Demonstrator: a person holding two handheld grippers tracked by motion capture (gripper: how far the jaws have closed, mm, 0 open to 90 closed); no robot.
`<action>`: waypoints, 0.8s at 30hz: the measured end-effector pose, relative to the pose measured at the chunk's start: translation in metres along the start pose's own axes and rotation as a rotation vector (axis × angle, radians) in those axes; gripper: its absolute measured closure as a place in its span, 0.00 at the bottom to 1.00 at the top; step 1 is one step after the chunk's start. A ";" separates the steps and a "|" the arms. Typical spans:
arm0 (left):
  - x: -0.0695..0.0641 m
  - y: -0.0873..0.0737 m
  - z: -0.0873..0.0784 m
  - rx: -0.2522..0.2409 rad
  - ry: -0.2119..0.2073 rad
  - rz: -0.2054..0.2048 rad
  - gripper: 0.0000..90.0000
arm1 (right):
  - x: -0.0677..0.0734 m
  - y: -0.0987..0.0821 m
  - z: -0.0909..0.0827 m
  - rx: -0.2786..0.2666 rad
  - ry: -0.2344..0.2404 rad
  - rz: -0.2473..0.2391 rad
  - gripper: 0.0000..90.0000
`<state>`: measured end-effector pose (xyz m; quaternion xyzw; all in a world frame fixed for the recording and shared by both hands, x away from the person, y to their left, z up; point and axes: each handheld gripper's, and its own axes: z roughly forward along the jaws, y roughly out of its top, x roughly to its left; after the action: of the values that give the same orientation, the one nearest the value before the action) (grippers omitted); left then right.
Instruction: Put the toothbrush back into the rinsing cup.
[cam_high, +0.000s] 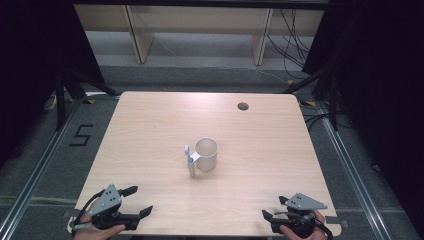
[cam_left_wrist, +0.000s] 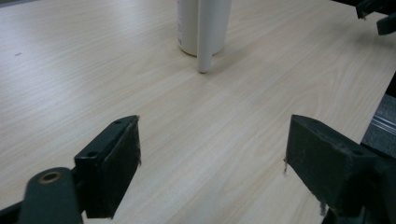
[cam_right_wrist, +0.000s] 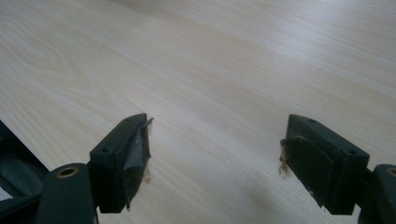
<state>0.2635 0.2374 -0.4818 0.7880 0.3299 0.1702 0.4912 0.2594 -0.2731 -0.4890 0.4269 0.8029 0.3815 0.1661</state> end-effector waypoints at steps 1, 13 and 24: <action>-0.002 -0.001 -0.001 0.002 0.005 0.003 0.18 | 0.000 0.000 0.000 -0.001 -0.002 -0.002 0.26; -0.009 -0.014 -0.011 0.039 0.016 0.022 0.18 | 0.000 0.000 0.000 0.001 -0.007 -0.004 0.26; -0.015 -0.024 -0.012 0.119 0.021 0.059 0.18 | 0.000 0.000 0.000 0.005 -0.002 0.001 0.26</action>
<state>0.2370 0.2417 -0.4972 0.8233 0.3213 0.1726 0.4349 0.2594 -0.2730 -0.4894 0.4282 0.8035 0.3789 0.1656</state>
